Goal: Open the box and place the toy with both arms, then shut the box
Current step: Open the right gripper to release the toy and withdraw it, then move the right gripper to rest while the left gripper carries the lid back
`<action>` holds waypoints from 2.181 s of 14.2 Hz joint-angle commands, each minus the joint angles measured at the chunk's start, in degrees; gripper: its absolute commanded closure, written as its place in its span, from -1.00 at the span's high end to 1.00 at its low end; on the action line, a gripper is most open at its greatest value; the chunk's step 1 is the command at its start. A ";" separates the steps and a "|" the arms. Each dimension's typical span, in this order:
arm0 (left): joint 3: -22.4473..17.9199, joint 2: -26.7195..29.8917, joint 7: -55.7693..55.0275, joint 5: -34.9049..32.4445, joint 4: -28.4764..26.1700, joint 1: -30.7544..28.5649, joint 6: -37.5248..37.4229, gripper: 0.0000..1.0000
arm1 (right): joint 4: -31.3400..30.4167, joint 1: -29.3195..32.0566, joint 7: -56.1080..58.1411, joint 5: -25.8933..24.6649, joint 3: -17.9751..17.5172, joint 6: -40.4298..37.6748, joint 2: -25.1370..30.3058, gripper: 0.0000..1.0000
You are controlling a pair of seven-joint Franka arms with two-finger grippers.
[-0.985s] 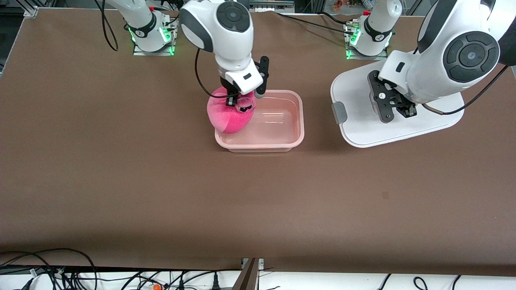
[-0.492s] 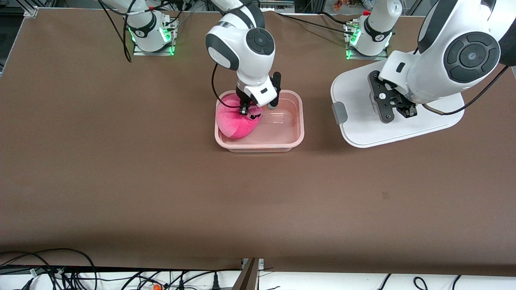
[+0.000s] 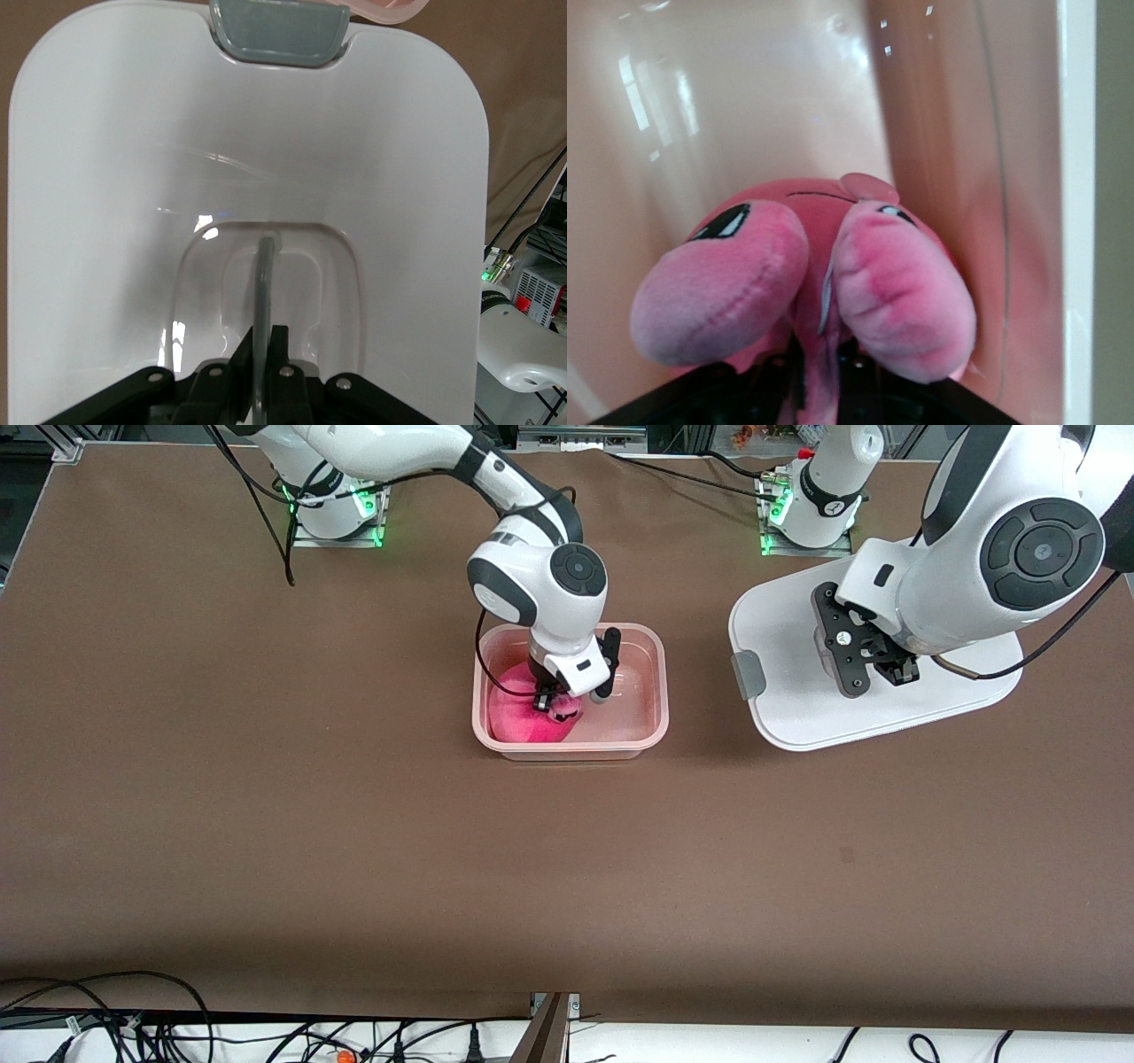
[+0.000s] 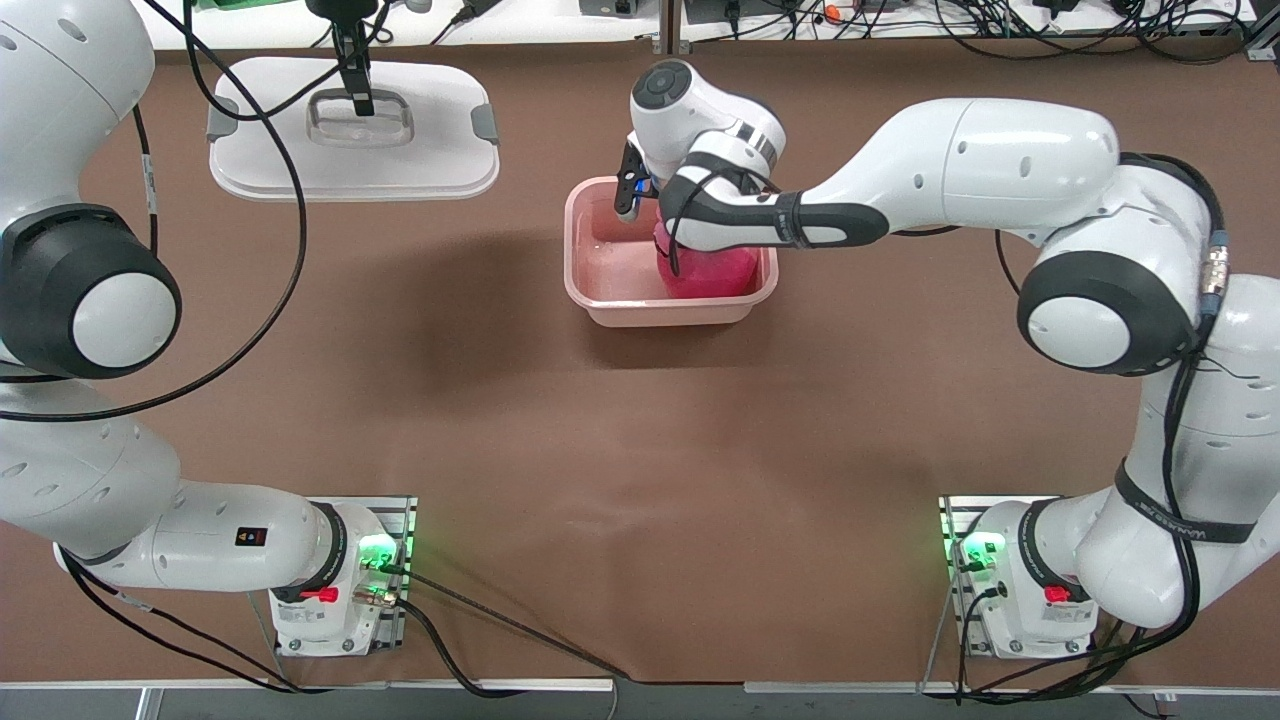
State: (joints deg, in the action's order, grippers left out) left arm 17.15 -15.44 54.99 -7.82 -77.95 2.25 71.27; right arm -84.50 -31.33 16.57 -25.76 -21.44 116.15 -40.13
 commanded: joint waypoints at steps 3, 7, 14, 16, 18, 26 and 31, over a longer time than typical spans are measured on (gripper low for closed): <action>0.26 -0.47 1.44 0.35 1.66 -0.41 -0.96 -1.00 | 1.88 -1.02 -9.08 -1.40 0.61 8.03 -3.12 1.00; 0.26 -0.56 1.35 0.35 1.66 -0.41 -0.96 -1.00 | 3.81 -0.67 -11.48 -0.78 0.52 8.66 -2.42 1.00; 0.52 -1.00 1.35 1.84 1.75 -0.32 -0.18 -1.00 | 3.99 6.44 -11.21 7.39 0.70 -1.69 8.12 1.00; 0.87 -1.00 1.44 2.98 1.83 0.29 1.49 -1.00 | 4.08 10.30 -11.21 8.18 0.87 -9.06 13.12 1.00; 0.96 -1.00 1.44 7.60 1.75 0.56 3.51 -1.00 | 3.99 16.53 -10.86 11.60 1.22 -12.16 17.69 1.00; 0.96 -8.46 -4.07 10.89 1.66 15.04 23.09 -1.00 | 1.37 23.86 -15.60 27.96 14.13 -21.92 29.39 1.00; 0.52 -15.93 -10.07 8.80 1.48 25.06 35.49 -1.00 | -3.31 23.77 -18.16 27.61 22.73 -28.24 37.49 1.00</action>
State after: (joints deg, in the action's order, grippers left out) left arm 18.44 -28.98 47.11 2.52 -78.05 23.44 104.15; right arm -84.71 -7.19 -1.07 1.13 -2.46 90.15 -6.45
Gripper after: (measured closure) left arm 0.930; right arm 0.000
